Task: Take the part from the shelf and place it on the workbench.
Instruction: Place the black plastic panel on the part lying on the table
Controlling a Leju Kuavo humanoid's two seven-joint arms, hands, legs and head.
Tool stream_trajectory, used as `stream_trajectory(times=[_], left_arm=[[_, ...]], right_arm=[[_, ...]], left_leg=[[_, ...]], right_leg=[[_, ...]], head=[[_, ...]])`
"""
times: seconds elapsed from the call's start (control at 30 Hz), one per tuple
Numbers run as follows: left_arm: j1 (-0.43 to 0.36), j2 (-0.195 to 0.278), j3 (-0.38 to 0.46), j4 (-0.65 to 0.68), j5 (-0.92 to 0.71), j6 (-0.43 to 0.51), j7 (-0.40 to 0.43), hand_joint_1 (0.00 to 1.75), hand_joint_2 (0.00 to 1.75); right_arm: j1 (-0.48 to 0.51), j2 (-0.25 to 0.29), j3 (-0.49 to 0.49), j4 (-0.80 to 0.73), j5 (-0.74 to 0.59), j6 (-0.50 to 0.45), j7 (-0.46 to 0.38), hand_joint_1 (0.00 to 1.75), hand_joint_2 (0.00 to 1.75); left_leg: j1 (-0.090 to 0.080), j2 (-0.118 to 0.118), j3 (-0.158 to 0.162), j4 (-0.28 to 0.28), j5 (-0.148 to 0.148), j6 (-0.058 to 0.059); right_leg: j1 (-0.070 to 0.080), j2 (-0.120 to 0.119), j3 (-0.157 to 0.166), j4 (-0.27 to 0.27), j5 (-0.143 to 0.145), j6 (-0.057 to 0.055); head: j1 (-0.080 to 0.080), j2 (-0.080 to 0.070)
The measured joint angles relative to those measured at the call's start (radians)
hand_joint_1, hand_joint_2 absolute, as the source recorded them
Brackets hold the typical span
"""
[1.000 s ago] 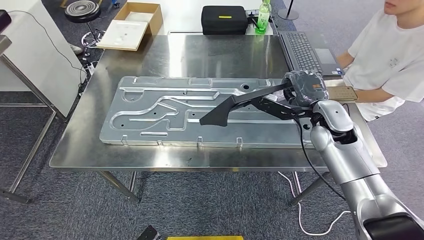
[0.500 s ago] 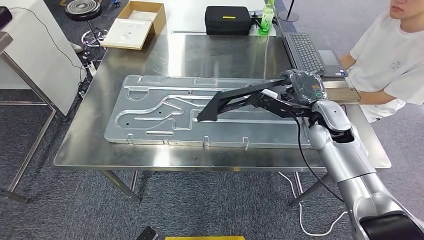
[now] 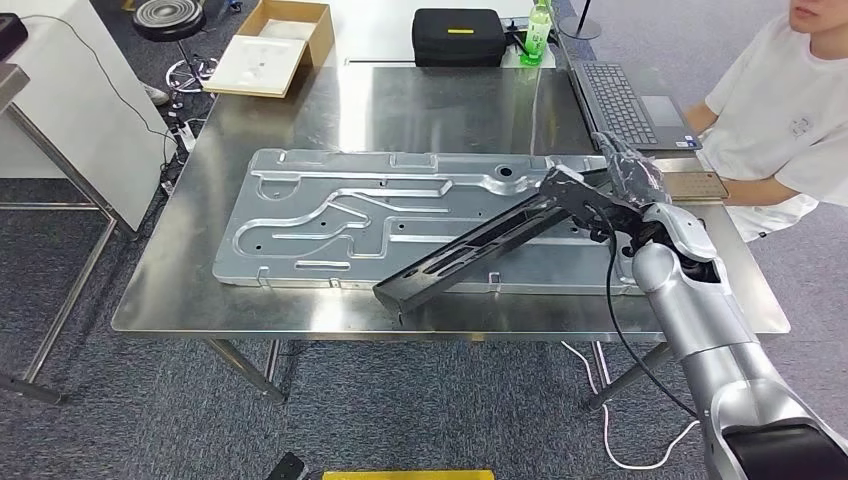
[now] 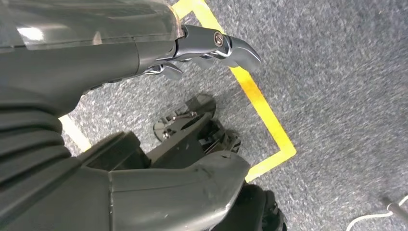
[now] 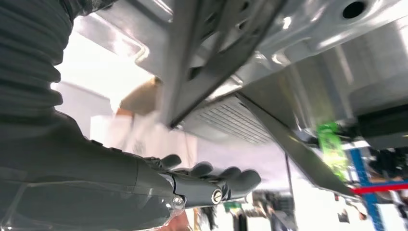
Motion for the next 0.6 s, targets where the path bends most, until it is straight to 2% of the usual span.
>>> stream_trajectory(times=[0.07, 0.1, 0.2, 0.23, 0.27, 0.3, 0.37, 0.4, 0.43, 0.47, 0.53, 0.6], left_arm=[[0.0, 0.001, 0.002, 0.001, 0.0, 0.002, 0.002, 0.0, 0.0], [-0.001, 0.002, 0.004, 0.001, 0.0, 0.003, 0.002, 0.0, 0.0], [0.0, 0.003, 0.007, 0.003, 0.0, 0.005, 0.002, 0.0, 0.0], [0.001, 0.003, 0.008, 0.005, 0.0, 0.006, 0.002, 0.0, 0.0], [0.001, 0.003, 0.008, 0.006, 0.0, 0.006, 0.002, 0.0, 0.0], [0.001, 0.004, 0.009, 0.007, 0.0, 0.006, 0.002, 0.0, 0.0], [0.0, 0.005, 0.009, 0.007, -0.001, 0.007, 0.002, 0.0, 0.0], [-0.001, 0.006, 0.01, 0.007, -0.001, 0.008, 0.002, 0.0, 0.0], [-0.001, 0.007, 0.01, 0.007, -0.001, 0.009, 0.002, 0.0, 0.0], [-0.001, 0.007, 0.011, 0.007, -0.001, 0.009, 0.002, 0.0, 0.0], [0.0, 0.008, 0.013, 0.007, -0.002, 0.01, 0.002, 0.0, 0.0], [-0.002, 0.008, 0.014, 0.008, -0.002, 0.01, 0.001, 0.0, 0.0]], right_arm=[[-0.005, 0.002, -0.01, 0.02, -0.031, -0.004, 0.011, 0.0, 1.75], [-0.008, 0.003, -0.014, 0.029, -0.04, -0.009, 0.015, 0.0, 1.75], [-0.017, 0.007, -0.025, 0.055, -0.05, -0.027, 0.022, 0.0, 1.75], [-0.017, 0.008, -0.027, 0.063, -0.051, -0.03, 0.022, 0.0, 1.75], [-0.017, 0.01, -0.029, 0.07, -0.052, -0.032, 0.023, 0.0, 1.75], [-0.017, 0.011, -0.03, 0.076, -0.053, -0.033, 0.023, 0.0, 1.75], [-0.018, 0.013, -0.033, 0.084, -0.054, -0.037, 0.023, 0.0, 1.75], [-0.019, 0.013, -0.035, 0.087, -0.055, -0.04, 0.023, 0.0, 1.75], [-0.019, 0.014, -0.036, 0.089, -0.056, -0.043, 0.023, 0.0, 1.75], [-0.019, 0.015, -0.038, 0.092, -0.057, -0.045, 0.023, 0.0, 1.75], [-0.018, 0.017, -0.04, 0.095, -0.058, -0.046, 0.023, 0.0, 1.75], [-0.02, 0.018, -0.044, 0.096, -0.058, -0.047, 0.023, 0.0, 1.75]], left_leg=[[0.001, 0.001, -0.005, 0.014, -0.014, -0.01], [0.001, 0.001, -0.018, 0.045, -0.035, -0.015], [0.006, 0.003, -0.103, 0.228, -0.122, -0.027], [0.008, 0.003, -0.124, 0.27, -0.131, -0.029], [0.009, 0.003, -0.13, 0.278, -0.121, -0.029], [0.009, 0.003, -0.117, 0.247, -0.094, -0.028], [0.008, 0.003, -0.056, 0.115, -0.027, -0.02], [0.007, 0.003, -0.029, 0.056, -0.007, -0.016], [0.005, 0.003, -0.012, 0.019, 0.002, -0.012], [0.003, 0.003, -0.005, 0.005, 0.001, -0.008], [0.004, 0.003, -0.001, -0.005, 0.005, 0.001], [0.008, 0.004, 0.006, -0.018, 0.013, 0.013]], right_leg=[[-0.005, -0.002, 0.004, -0.007, 0.004, -0.01], [-0.008, -0.003, 0.006, -0.011, 0.006, -0.015], [-0.007, -0.004, 0.007, -0.012, 0.006, -0.022], [-0.006, -0.004, 0.007, -0.011, 0.006, -0.023], [-0.006, -0.004, 0.007, -0.009, 0.004, -0.023], [-0.006, -0.004, 0.007, -0.007, 0.003, -0.023], [-0.005, -0.003, 0.008, -0.004, -0.001, -0.02], [-0.003, -0.002, 0.008, -0.002, -0.002, -0.016], [-0.002, -0.002, 0.007, -0.001, -0.003, -0.013], [-0.002, -0.001, 0.005, -0.001, -0.002, -0.008], [-0.003, -0.001, 0.005, -0.004, -0.002, 0.002], [-0.005, -0.001, -0.005, 0.021, -0.023, 0.012]], head=[[0.0, 0.0], [0.0, 0.0], [0.0, 0.0], [0.0, 0.0], [0.0, 0.0], [0.0, 0.0], [0.0, 0.0], [0.0, 0.0], [0.0, 0.0], [0.0, 0.0], [0.0, 0.0], [0.0, 0.0]])
